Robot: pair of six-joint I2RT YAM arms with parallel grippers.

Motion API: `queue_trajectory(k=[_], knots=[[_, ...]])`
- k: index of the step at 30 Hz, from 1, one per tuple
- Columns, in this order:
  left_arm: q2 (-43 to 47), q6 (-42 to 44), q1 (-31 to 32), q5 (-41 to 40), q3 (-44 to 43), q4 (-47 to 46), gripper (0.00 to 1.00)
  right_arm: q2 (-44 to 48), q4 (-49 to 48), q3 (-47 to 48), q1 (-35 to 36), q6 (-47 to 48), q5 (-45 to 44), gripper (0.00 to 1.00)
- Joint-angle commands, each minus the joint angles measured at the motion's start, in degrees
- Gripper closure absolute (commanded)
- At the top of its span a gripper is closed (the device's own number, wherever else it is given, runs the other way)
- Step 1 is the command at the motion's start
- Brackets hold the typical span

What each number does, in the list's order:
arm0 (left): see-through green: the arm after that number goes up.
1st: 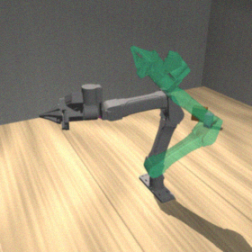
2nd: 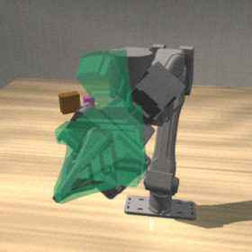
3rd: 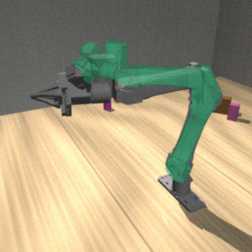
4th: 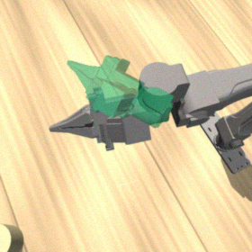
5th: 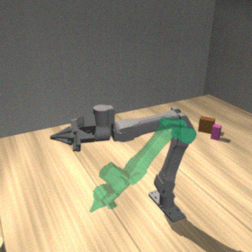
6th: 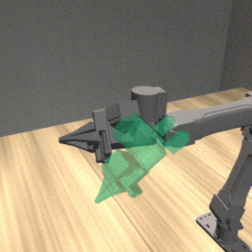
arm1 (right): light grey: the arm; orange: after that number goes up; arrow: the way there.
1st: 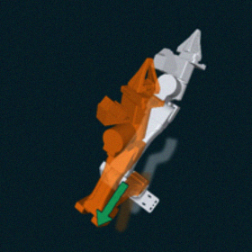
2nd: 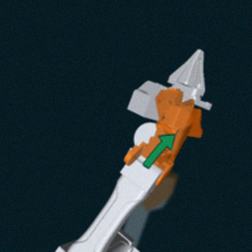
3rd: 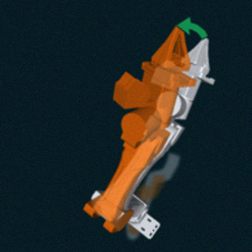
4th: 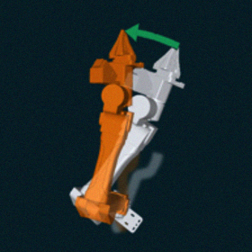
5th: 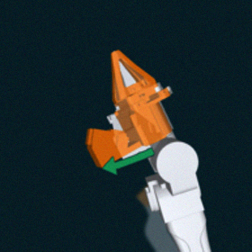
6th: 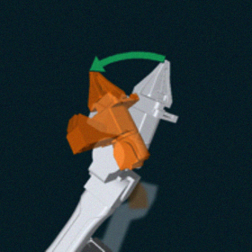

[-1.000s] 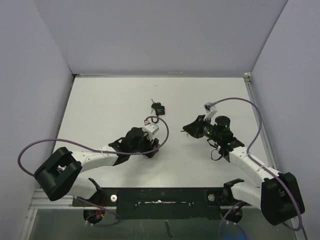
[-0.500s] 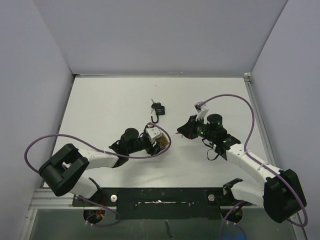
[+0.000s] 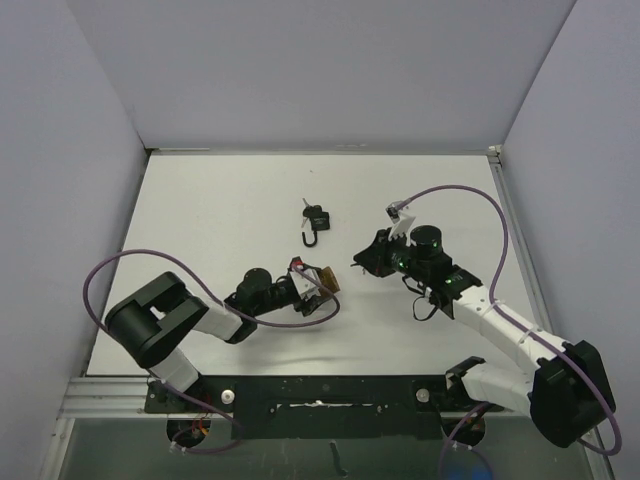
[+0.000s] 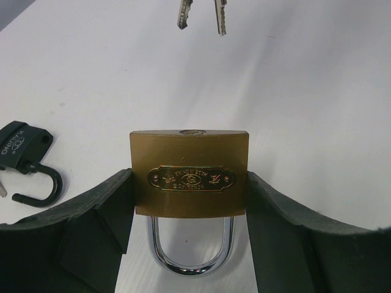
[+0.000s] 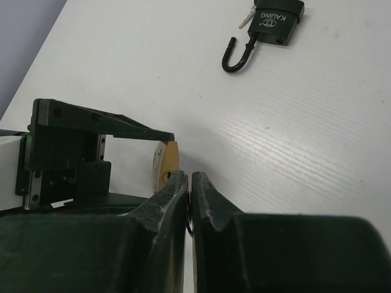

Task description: Unlock with the key

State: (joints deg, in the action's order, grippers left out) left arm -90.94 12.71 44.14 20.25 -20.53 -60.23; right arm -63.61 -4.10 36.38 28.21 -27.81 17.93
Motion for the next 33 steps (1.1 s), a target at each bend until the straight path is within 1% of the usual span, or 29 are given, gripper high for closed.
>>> queue_trajectory(k=[1, 4, 10, 18, 27, 33], knots=[[-4.1, -2.3, -0.5, 2.3, -0.4, -26.5, 1.00, 3.4, 0.7, 3.0, 1.2, 1.0, -2.3, 1.00], [-5.0, -2.6, -0.6, 4.5, -1.3, -26.3, 1.00, 4.8, 1.3, 2.6, 1.7, 1.0, -3.0, 1.00], [-4.3, -3.0, -0.6, 4.7, -1.1, -26.7, 1.00, 5.9, 1.8, 1.4, 2.6, 1.2, -4.0, 1.00], [-2.6, -3.3, -0.5, 4.6, -0.8, -26.7, 1.00, 6.2, -0.5, 0.3, 5.2, 1.7, -5.0, 1.00], [-1.2, -4.1, -0.5, 3.1, -0.5, -26.7, 1.00, 4.0, -0.1, 1.1, 10.7, 3.1, -10.6, 1.00], [0.2, -3.8, -0.5, 4.1, 0.3, -26.6, 1.00, 3.2, -0.8, 0.9, 11.7, 2.9, -12.1, 1.00]])
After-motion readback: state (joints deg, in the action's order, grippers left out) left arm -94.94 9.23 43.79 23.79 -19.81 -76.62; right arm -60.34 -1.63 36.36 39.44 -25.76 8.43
